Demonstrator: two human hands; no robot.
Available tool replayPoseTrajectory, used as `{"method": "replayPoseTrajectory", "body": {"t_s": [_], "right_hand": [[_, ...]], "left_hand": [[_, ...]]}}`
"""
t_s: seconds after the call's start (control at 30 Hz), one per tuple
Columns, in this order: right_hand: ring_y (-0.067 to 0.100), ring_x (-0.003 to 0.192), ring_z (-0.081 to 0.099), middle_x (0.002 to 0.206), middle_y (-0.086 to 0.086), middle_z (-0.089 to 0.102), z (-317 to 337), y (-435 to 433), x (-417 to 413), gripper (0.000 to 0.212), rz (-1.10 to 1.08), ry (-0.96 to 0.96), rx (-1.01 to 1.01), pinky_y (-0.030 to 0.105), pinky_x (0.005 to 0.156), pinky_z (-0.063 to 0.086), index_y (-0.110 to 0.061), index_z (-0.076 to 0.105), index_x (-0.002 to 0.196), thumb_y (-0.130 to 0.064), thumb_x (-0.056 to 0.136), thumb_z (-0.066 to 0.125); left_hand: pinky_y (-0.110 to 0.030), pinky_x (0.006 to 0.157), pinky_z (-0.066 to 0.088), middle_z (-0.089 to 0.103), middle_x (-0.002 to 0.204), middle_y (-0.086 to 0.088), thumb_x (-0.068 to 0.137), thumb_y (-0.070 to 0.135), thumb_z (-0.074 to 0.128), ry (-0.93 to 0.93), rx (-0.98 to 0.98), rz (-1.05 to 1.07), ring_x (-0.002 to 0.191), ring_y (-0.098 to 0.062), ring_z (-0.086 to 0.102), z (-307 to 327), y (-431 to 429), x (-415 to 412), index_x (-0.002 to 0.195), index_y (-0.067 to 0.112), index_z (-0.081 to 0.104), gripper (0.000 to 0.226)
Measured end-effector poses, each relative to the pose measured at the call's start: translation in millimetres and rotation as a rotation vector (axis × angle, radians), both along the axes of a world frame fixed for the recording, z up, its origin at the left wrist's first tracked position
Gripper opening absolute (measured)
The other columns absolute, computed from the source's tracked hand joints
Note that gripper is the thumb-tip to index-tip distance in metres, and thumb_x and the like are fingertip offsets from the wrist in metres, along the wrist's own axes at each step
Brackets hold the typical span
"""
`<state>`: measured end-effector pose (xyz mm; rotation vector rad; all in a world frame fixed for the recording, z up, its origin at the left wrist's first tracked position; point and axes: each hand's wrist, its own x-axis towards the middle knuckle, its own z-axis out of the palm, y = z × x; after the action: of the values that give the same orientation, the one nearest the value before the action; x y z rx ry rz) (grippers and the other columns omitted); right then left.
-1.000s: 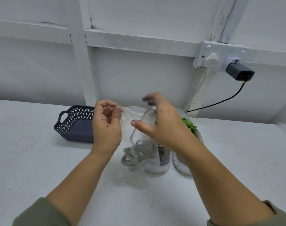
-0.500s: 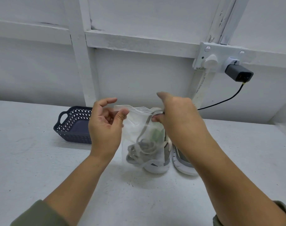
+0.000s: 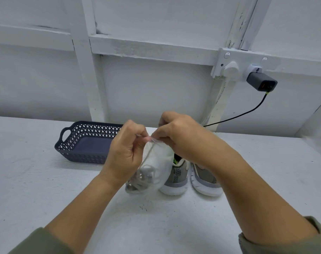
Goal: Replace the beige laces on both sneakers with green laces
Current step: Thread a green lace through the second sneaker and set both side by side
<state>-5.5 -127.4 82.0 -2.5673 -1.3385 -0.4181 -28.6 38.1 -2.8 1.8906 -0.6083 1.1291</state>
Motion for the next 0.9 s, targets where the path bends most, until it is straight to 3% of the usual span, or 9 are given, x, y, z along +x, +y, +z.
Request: {"method": "replayPoseTrajectory", "body": {"t_s": [0.07,0.17,0.33,0.4,0.53,0.6,0.67,0.77,0.9], "right_hand": [[0.015,0.065,0.059,0.077,0.0,0.063,-0.7,4.6,-4.1,0.009,0.003,0.093,0.181,0.03,0.056,0.047,-0.018,0.077,0.085,-0.012,0.08,0.071],[0.005,0.058,0.058,0.063,-0.01,0.065,-8.3,9.8,-11.3,0.015,-0.099,0.431,0.393,0.016,0.056,0.043,-0.02,0.066,0.088,-0.007,0.082,0.069],[-0.003,0.046,0.048,0.052,-0.015,0.058,7.1,-1.1,-22.3,0.007,-0.112,1.0,0.32,0.015,0.05,0.036,-0.014,0.044,0.101,-0.013,0.099,0.037],[-0.003,0.057,0.06,0.069,-0.007,0.072,9.1,-3.5,-17.8,0.02,-0.117,0.898,0.357,0.018,0.059,0.04,-0.015,0.048,0.099,-0.034,0.1,0.043],[-0.002,0.08,0.056,0.091,-0.016,0.064,-2.4,-6.9,-1.7,0.04,-0.205,0.188,0.347,0.025,0.07,0.047,-0.029,0.057,0.1,-0.061,0.078,0.064],[0.004,0.098,0.052,0.106,-0.012,0.059,-6.1,-7.3,2.7,0.047,-0.246,0.208,0.22,0.026,0.081,0.043,-0.032,0.059,0.113,-0.065,0.079,0.058],[0.009,0.081,0.057,0.088,-0.004,0.065,-9.7,-6.9,6.2,0.031,-0.297,0.372,0.195,0.026,0.07,0.043,-0.027,0.067,0.1,-0.054,0.089,0.057],[0.01,0.058,0.05,0.062,-0.004,0.058,-15.3,-10.1,13.9,0.024,-0.393,0.408,0.475,0.025,0.055,0.038,-0.02,0.066,0.08,-0.036,0.095,0.056],[0.002,0.054,0.045,0.06,-0.01,0.052,-19.0,-16.1,20.3,0.026,-0.532,0.333,0.839,0.019,0.049,0.034,-0.02,0.058,0.078,-0.034,0.098,0.052]], "left_hand": [[-0.024,0.064,0.041,0.047,0.082,0.008,0.101,0.029,0.043,0.001,-0.049,-0.014,0.069,-0.015,0.049,-1.3,-3.5,0.5,0.092,0.017,0.045,0.015],[-0.025,0.065,0.045,0.049,0.082,0.013,0.1,0.024,0.045,0.04,-0.169,-0.056,0.071,-0.011,0.055,-3.9,-10.5,-1.3,0.094,0.018,0.044,0.008],[-0.032,0.06,0.046,0.057,0.079,0.007,0.094,0.023,0.053,0.143,-0.27,-0.064,0.065,-0.021,0.054,-6.2,-12.9,-4.5,0.095,0.022,0.049,0.004],[-0.034,0.062,0.05,0.064,0.079,0.008,0.091,0.033,0.062,0.167,-0.321,-0.121,0.067,-0.02,0.061,-1.6,-8.6,-1.7,0.098,0.029,0.054,0.011],[-0.04,0.075,0.055,0.073,0.079,-0.001,0.082,0.024,0.074,0.314,-0.42,-0.259,0.075,-0.021,0.07,13.3,-3.6,0.6,0.115,0.029,0.053,0.04],[-0.036,0.078,0.055,0.074,0.078,-0.002,0.081,0.018,0.076,0.372,-0.431,-0.308,0.076,-0.021,0.07,18.7,-3.4,1.7,0.122,0.03,0.048,0.051],[-0.025,0.075,0.054,0.074,0.083,0.003,0.079,0.033,0.074,0.447,-0.474,-0.31,0.078,-0.014,0.067,18.3,1.1,4.8,0.125,0.032,0.042,0.056],[-0.024,0.08,0.05,0.071,0.095,0.009,0.069,0.071,0.065,0.662,-0.386,-0.178,0.092,-0.01,0.065,13.0,15.4,8.6,0.123,0.035,0.042,0.068],[-0.034,0.087,0.053,0.072,0.101,0.011,0.066,0.071,0.067,0.904,-0.026,-0.131,0.097,-0.008,0.067,8.0,34.7,1.2,0.104,0.029,0.066,0.058]]}}
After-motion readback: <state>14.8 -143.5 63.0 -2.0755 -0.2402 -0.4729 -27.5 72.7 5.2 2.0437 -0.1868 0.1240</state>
